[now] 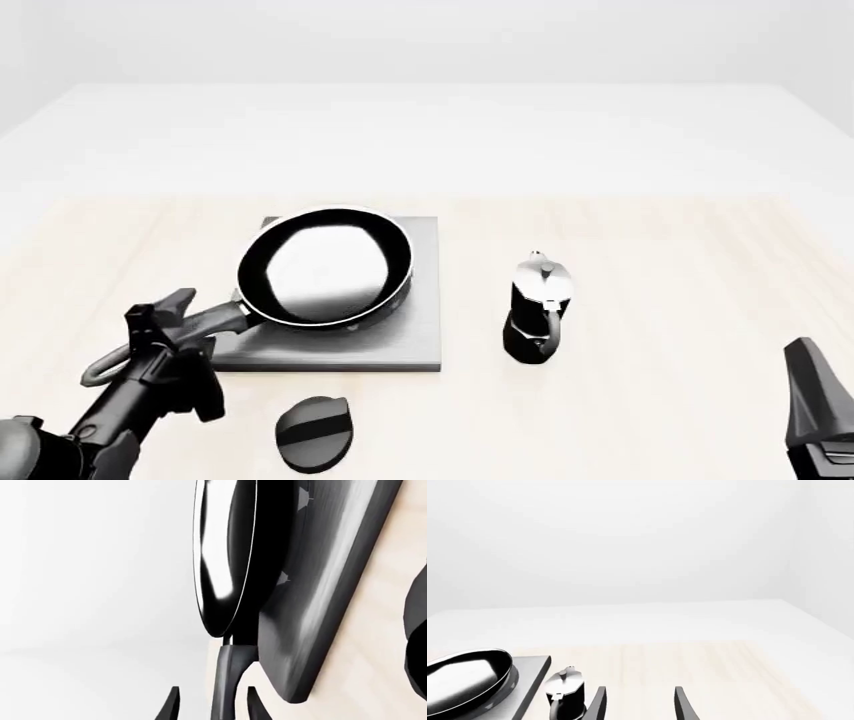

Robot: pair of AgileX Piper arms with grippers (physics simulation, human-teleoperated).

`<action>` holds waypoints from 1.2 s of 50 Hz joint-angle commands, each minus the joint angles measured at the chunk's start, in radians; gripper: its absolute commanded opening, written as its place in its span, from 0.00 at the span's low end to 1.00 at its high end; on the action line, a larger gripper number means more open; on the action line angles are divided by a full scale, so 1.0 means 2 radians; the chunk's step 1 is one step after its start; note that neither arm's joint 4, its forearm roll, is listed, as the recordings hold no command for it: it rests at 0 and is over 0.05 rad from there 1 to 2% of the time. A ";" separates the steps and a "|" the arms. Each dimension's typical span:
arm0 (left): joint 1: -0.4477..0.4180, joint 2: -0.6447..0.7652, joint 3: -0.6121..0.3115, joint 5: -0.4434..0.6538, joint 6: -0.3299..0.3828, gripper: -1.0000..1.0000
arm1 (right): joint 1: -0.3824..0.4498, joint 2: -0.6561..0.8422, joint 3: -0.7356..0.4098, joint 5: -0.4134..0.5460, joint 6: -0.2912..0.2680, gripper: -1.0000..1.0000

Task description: Turn on the stove and put the frying pan on it.

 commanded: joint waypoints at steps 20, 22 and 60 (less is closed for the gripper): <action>-0.019 0.016 0.021 -0.038 -0.001 1.00 | -0.001 0.000 -0.008 0.007 0.000 1.00; -0.022 0.014 0.023 -0.038 -0.003 1.00 | -0.001 0.000 -0.009 0.007 0.000 1.00; -0.044 -0.109 0.087 0.010 -0.027 1.00 | 0.007 0.000 -0.023 0.020 -0.004 1.00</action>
